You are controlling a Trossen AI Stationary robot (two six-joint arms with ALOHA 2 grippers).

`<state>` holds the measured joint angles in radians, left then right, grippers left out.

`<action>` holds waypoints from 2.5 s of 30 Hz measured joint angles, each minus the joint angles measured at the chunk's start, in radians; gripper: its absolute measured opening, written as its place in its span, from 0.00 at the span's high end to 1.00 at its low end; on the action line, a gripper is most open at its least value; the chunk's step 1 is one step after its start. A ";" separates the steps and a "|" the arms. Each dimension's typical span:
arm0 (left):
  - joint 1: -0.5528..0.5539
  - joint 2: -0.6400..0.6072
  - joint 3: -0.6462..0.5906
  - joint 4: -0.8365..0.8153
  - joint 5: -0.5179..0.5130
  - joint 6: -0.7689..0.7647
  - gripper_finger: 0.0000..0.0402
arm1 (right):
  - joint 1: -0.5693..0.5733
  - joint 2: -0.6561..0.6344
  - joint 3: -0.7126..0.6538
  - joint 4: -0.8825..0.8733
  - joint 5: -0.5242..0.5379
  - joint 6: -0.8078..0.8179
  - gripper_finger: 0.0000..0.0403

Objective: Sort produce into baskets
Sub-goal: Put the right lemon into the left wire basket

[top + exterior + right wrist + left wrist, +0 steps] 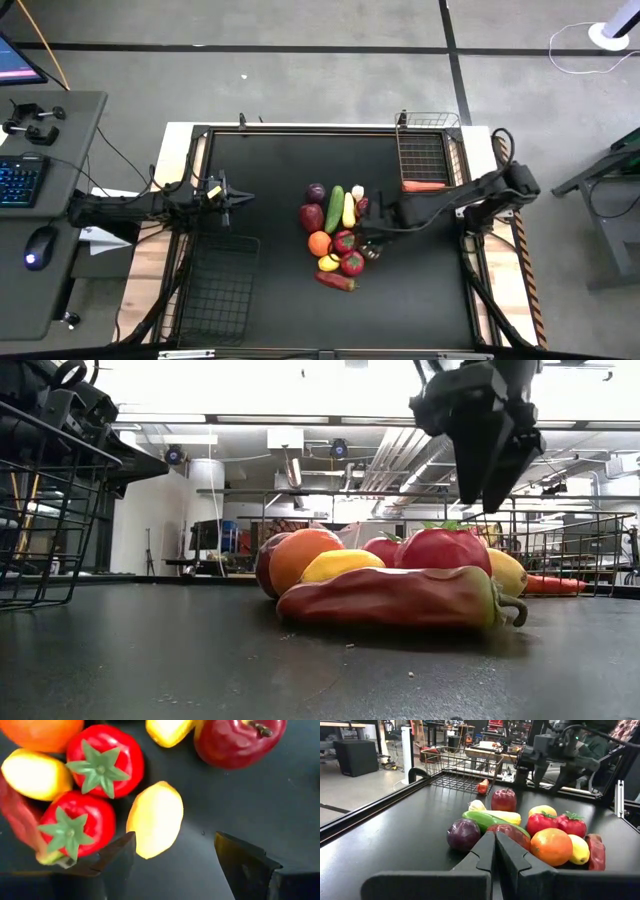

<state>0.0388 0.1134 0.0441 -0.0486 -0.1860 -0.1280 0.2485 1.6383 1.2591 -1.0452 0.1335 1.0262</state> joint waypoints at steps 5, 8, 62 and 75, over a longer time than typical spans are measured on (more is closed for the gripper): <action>0.000 0.000 0.000 0.000 0.000 0.000 1.00 | 0.000 -0.001 -0.083 0.107 -0.066 0.042 0.35; 0.000 0.000 0.000 0.000 0.000 0.000 1.00 | 0.000 -0.019 -0.153 0.177 -0.076 0.097 0.35; 0.000 0.000 0.000 0.000 0.000 0.000 1.00 | -0.021 0.242 0.181 1.225 0.004 -0.536 0.48; 0.000 0.000 0.000 0.000 0.000 0.000 1.00 | -0.022 0.744 0.847 1.111 -0.197 -0.582 0.45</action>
<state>0.0391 0.1135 0.0444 -0.0486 -0.1860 -0.1280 0.2268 2.3825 2.1060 0.0658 -0.0640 0.4443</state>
